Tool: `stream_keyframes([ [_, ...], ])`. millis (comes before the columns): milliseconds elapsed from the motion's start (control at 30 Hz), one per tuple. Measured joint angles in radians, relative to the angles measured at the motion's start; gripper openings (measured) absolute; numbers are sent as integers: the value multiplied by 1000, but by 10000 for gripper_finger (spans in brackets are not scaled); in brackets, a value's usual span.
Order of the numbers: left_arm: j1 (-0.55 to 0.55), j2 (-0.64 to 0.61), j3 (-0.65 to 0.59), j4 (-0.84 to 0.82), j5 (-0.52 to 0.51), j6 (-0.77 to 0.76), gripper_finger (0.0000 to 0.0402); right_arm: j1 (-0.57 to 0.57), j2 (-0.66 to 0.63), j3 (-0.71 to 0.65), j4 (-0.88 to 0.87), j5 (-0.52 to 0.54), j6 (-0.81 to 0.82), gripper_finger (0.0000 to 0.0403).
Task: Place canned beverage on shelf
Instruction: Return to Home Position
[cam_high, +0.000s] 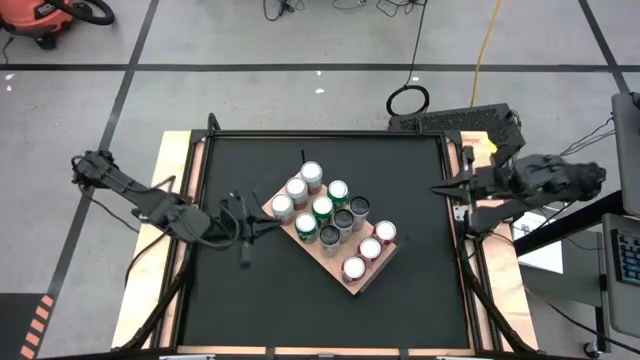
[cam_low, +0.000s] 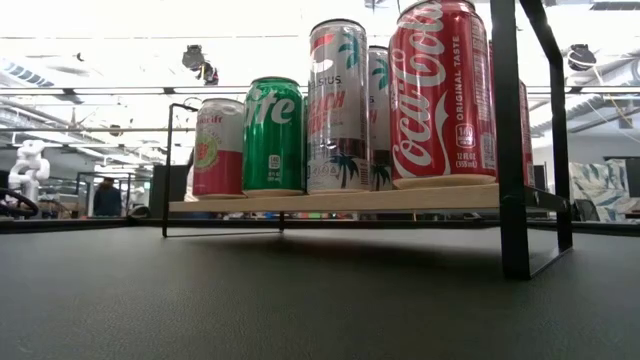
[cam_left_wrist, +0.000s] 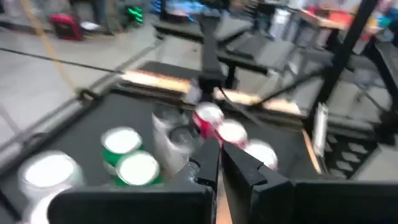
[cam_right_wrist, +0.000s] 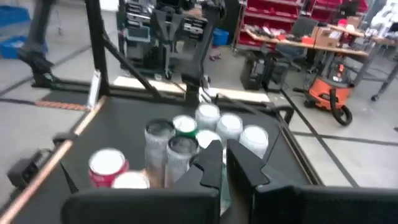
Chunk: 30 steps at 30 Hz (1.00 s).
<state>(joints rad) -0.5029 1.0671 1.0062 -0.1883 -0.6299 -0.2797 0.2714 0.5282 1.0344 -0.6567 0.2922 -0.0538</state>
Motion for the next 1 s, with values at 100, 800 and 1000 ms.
stream_keyframes([
  [100, 19, -25, -138, 126, 62, 25, 22, 0, -20, -98, 47, 57, 6, 0],
  [800, 16, -78, -720, 854, 226, 302, 22, 6, -204, -575, 469, 40, 82, 0],
  [1000, 23, -150, -860, 1061, 352, 367, 22, 6, -219, -602, 488, -56, 69, 0],
])
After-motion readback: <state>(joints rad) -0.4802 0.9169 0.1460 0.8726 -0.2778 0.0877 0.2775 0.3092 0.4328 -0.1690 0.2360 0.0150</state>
